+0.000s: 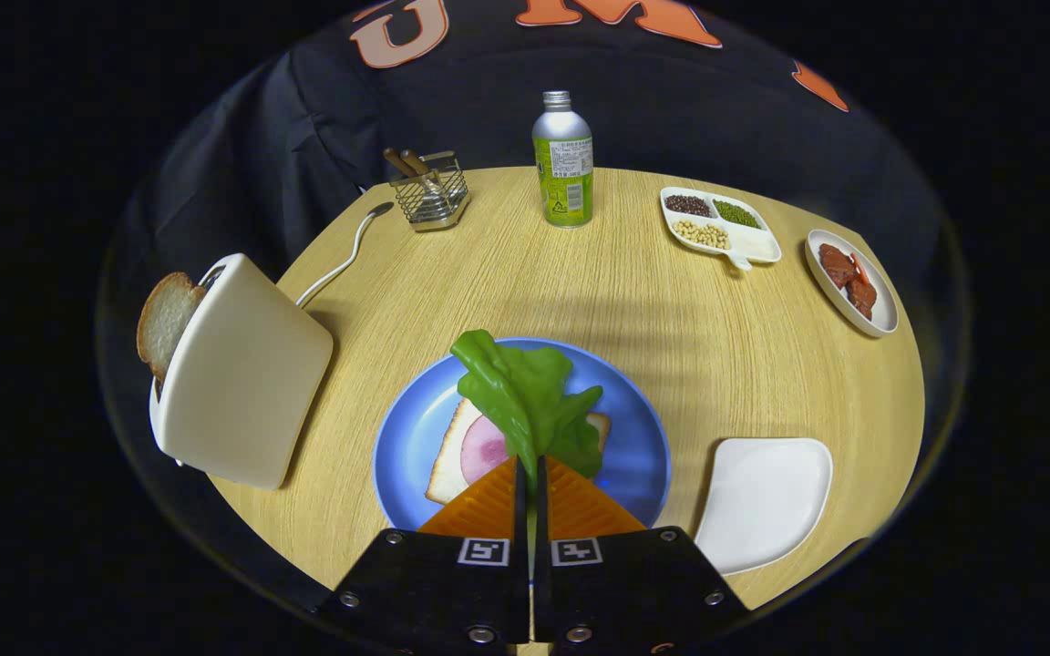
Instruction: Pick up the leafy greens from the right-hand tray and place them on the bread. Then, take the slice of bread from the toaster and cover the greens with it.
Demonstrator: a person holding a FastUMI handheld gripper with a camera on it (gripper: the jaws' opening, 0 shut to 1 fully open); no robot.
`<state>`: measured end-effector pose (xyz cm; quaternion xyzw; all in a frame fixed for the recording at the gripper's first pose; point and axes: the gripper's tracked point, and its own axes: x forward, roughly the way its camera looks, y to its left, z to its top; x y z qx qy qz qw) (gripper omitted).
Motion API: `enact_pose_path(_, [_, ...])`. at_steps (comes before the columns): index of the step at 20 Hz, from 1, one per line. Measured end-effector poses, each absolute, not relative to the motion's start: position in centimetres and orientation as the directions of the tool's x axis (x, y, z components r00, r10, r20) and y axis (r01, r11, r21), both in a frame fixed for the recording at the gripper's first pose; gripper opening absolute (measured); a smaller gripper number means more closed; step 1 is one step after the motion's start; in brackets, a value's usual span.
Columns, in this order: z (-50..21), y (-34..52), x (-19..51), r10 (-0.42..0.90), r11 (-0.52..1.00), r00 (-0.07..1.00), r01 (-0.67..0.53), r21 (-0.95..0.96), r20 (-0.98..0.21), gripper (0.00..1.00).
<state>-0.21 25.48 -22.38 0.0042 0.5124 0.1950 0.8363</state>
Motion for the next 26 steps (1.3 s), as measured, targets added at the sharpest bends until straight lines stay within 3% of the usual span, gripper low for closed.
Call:
enact_pose_path(3, [-23.0, 26.2, -0.4, 0.33, 0.924, 0.379, -0.315, 0.215, -0.865, 0.07])
enact_pose_path(8, [-23.2, 26.6, -0.4, 0.303, 0.926, 0.383, -0.336, 0.174, -0.873, 0.3])
enact_pose_path(15, [-20.4, 26.6, 0.5, 0.311, 0.926, 0.428, -0.337, 0.17, -0.848, 0.52])
enact_pose_path(26, [-8.4, 32.7, -0.6, 0.469, 0.874, 0.427, -0.35, 0.337, -0.773, 0.87])
